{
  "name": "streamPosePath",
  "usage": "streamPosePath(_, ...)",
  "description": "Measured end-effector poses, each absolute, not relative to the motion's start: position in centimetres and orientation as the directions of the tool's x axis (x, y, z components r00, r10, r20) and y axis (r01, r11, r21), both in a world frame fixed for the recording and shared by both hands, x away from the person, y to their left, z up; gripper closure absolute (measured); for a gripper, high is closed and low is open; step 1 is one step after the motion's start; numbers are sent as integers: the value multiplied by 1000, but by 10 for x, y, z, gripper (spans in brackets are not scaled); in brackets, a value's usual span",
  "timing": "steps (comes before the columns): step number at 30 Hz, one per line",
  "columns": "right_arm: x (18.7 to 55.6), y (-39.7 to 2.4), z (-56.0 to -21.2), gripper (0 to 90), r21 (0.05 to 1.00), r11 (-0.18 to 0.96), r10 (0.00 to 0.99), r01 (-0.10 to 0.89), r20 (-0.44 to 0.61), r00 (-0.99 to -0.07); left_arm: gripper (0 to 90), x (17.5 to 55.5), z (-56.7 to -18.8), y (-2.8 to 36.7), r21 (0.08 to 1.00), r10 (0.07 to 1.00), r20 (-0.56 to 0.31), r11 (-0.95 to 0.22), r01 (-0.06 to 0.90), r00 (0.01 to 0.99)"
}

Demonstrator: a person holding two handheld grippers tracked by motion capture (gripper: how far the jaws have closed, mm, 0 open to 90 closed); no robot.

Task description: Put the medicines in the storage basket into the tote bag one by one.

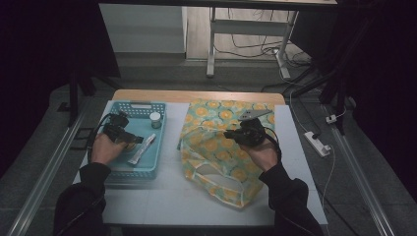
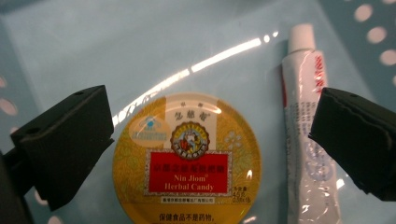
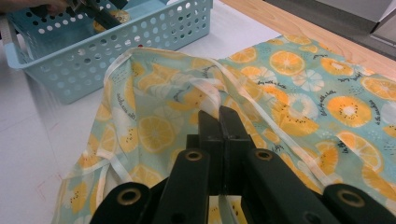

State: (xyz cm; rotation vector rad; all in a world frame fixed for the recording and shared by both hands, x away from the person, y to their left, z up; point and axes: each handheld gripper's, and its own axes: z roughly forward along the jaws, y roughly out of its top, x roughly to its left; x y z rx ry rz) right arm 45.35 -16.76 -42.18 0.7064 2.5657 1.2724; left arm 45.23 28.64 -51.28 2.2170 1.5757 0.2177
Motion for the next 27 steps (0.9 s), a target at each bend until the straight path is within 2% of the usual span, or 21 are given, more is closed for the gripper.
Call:
streamPosePath(6,453,-168,-422,900,789,517,496,332,40,-867,15,454,-517,281,354,943,-47,-292,888,329)
streamPosePath(10,453,-169,-422,899,789,517,497,332,39,-867,39,456,-518,281,336,949,-43,-279,899,311)
streamPosePath(15,453,-169,-422,899,789,516,498,332,39,-866,100,457,-519,280,300,955,-18,-277,913,295)
streamPosePath(19,453,-169,-422,900,789,516,498,332,39,-866,197,457,-519,282,288,957,-37,-267,920,289)
streamPosePath(27,453,-169,-422,900,790,513,501,335,41,-865,206,455,-516,283,305,960,-56,-244,920,273)
